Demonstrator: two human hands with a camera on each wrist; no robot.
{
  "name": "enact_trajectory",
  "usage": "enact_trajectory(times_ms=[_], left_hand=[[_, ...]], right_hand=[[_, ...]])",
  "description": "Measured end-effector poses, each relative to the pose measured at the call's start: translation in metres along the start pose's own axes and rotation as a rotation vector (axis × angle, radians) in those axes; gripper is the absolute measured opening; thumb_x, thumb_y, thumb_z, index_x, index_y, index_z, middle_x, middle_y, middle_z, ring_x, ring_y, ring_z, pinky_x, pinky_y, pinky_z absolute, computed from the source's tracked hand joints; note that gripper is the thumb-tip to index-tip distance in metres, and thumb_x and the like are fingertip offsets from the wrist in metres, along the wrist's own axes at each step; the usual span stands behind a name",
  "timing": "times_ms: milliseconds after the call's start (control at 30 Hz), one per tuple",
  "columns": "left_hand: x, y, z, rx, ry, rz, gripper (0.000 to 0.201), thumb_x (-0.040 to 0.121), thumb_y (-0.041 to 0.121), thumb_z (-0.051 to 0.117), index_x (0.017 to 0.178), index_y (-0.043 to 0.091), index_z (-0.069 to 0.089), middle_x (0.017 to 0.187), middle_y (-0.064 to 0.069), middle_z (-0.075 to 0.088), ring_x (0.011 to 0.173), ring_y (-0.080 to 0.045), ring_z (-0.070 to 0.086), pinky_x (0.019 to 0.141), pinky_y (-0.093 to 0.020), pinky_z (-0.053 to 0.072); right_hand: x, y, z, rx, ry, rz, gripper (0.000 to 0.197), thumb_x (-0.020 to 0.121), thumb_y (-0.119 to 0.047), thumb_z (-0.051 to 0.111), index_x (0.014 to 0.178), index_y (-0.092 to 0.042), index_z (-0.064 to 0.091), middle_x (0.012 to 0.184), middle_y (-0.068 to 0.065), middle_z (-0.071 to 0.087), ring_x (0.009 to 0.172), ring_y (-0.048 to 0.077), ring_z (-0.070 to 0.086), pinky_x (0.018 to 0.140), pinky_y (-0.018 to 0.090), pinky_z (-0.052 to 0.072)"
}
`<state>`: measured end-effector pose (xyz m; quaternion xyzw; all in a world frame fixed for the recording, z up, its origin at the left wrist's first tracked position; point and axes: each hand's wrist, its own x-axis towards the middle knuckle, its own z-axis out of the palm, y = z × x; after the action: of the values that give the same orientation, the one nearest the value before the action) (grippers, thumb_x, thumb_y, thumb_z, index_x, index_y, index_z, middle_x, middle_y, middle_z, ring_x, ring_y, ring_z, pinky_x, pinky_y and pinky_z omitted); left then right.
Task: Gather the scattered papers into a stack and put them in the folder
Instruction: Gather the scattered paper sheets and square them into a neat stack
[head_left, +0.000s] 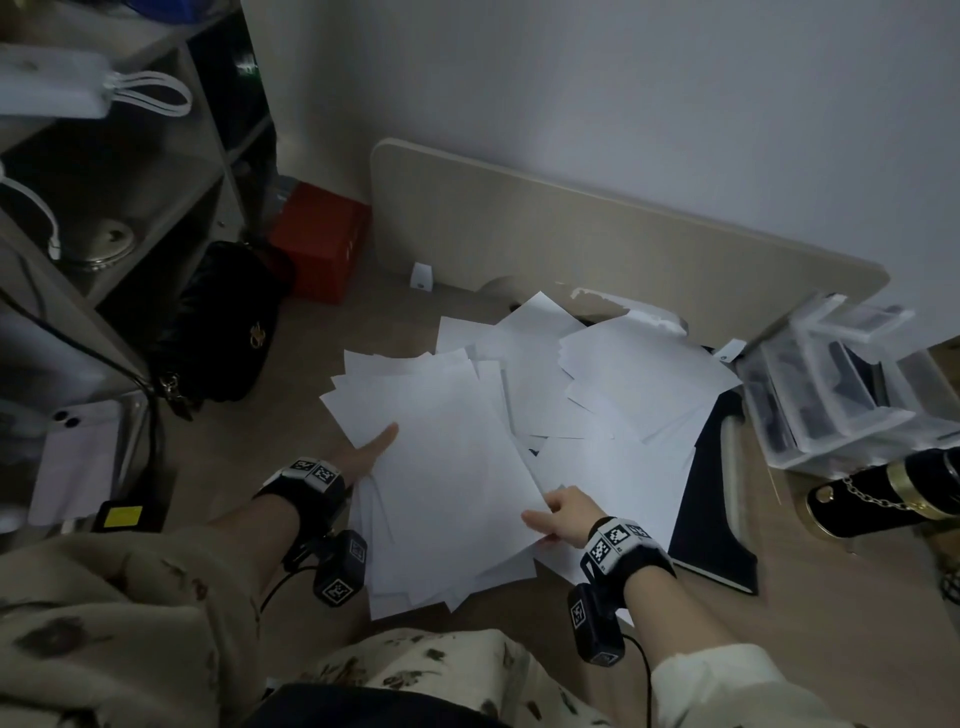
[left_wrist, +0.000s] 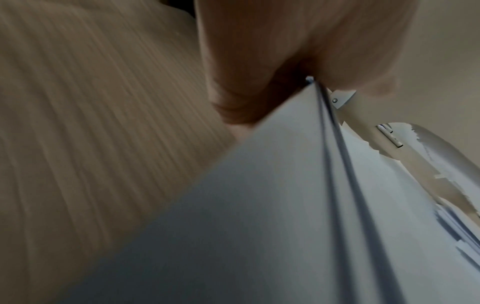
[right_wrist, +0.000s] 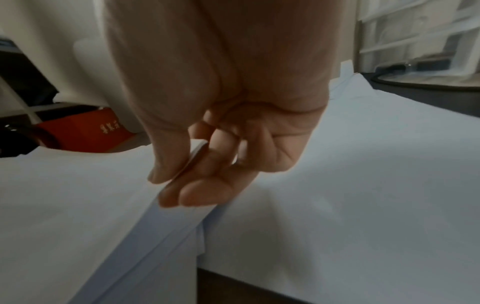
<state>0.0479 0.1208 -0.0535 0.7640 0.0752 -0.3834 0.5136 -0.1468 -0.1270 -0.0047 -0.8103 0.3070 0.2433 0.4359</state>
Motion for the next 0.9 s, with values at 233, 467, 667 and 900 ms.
enact_trajectory(times_ms=[233, 467, 667, 900], left_hand=[[0.005, 0.003, 0.007, 0.113, -0.052, -0.058, 0.053, 0.090, 0.017, 0.064, 0.136, 0.001, 0.045, 0.139, -0.015, 0.049, 0.127, -0.034, 0.046, 0.100, -0.034, 0.038], [0.012, 0.003, 0.012, 0.106, 0.007, -0.024, 0.055, 0.087, 0.007, 0.066, 0.136, -0.003, 0.043, 0.140, -0.020, 0.047, 0.128, -0.035, 0.045, 0.109, -0.042, 0.035], [0.013, 0.002, 0.008, 0.135, -0.011, -0.053, 0.063, 0.085, 0.015, 0.070, 0.139, 0.002, 0.040, 0.142, -0.017, 0.046, 0.129, -0.036, 0.045, 0.109, -0.047, 0.036], [0.011, 0.006, 0.010, 0.200, 0.010, -0.106, 0.053, 0.088, 0.023, 0.066, 0.131, -0.003, 0.049, 0.134, -0.014, 0.051, 0.124, -0.036, 0.050, 0.106, -0.044, 0.039]], right_hand=[[0.007, 0.016, -0.027, -0.005, 0.390, 0.207, 0.053, 0.087, -0.037, 0.063, 0.132, -0.013, 0.047, 0.128, 0.007, 0.055, 0.119, 0.025, 0.051, 0.099, 0.035, 0.040], [-0.005, 0.045, -0.055, 0.110, 0.672, 0.727, 0.063, 0.084, -0.021, 0.060, 0.135, 0.001, 0.030, 0.143, 0.020, 0.031, 0.130, 0.039, 0.033, 0.106, 0.046, 0.029], [0.002, 0.052, -0.056, 0.301, 0.659, 0.771, 0.063, 0.082, -0.016, 0.063, 0.133, 0.003, 0.031, 0.140, 0.024, 0.037, 0.127, 0.040, 0.040, 0.105, 0.042, 0.033], [-0.003, 0.068, -0.058, 0.450, 0.678, 0.681, 0.069, 0.083, -0.021, 0.066, 0.134, 0.008, 0.029, 0.134, 0.025, 0.045, 0.120, 0.038, 0.049, 0.101, 0.040, 0.038]])
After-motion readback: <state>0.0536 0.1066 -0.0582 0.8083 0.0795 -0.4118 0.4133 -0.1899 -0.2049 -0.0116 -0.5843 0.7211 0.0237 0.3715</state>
